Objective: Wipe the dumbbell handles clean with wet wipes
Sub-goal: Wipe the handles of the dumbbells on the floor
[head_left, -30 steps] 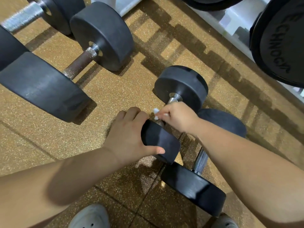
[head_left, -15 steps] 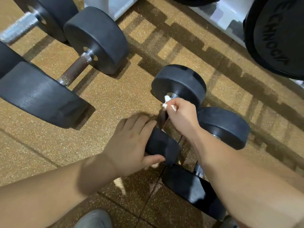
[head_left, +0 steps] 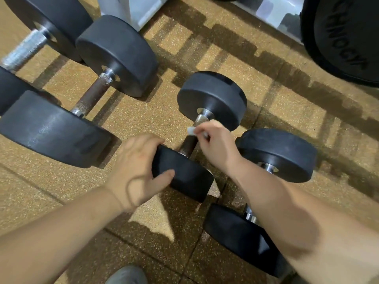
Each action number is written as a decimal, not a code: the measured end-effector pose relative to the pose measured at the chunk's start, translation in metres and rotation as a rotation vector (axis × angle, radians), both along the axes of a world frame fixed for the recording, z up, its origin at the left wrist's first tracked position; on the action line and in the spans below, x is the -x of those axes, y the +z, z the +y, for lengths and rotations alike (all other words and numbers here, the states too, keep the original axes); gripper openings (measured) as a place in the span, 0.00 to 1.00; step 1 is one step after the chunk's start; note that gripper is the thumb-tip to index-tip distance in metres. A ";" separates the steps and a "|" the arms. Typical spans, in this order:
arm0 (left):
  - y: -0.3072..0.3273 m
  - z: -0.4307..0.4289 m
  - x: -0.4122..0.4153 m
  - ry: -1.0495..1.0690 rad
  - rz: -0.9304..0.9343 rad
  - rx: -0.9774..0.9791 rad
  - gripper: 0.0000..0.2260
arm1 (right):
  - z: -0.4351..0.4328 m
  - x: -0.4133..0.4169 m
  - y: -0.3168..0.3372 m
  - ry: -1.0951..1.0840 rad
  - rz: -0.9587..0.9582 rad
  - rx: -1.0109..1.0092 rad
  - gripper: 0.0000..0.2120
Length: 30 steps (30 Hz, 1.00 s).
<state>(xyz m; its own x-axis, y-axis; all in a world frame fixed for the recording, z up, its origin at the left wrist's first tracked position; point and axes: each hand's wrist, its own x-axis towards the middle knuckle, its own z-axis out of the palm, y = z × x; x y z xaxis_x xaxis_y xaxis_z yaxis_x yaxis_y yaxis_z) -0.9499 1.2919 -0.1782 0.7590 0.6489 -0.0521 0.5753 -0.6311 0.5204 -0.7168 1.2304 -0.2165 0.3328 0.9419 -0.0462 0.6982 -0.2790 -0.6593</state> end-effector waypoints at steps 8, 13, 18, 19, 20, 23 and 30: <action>0.016 0.004 -0.021 0.269 0.261 0.122 0.53 | 0.032 0.000 -0.010 -0.090 0.003 -0.104 0.05; 0.013 0.030 -0.007 0.216 0.188 0.033 0.45 | 0.031 0.020 -0.012 0.045 0.152 0.086 0.05; 0.019 0.023 -0.023 0.309 0.174 0.044 0.37 | 0.056 0.021 -0.010 -0.255 0.325 -0.021 0.13; 0.019 0.022 -0.025 0.314 0.232 0.024 0.38 | 0.061 0.024 -0.010 -0.328 0.382 -0.041 0.12; 0.019 0.024 -0.026 0.321 0.276 0.015 0.41 | 0.062 0.029 -0.010 -0.347 0.402 -0.040 0.10; 0.021 0.031 -0.023 0.338 0.309 0.022 0.51 | 0.053 0.047 -0.014 -0.224 0.330 0.049 0.08; 0.018 0.039 -0.015 0.336 0.283 0.037 0.49 | 0.072 0.033 -0.015 -0.326 0.369 -0.108 0.05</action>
<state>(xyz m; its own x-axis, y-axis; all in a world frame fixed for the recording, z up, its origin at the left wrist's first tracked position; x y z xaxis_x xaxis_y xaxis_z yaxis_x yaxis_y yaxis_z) -0.9348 1.3308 -0.1602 0.4585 0.8512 -0.2555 0.8685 -0.3681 0.3320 -0.7502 1.3021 -0.2313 0.5907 0.7973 -0.1245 0.3004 -0.3605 -0.8831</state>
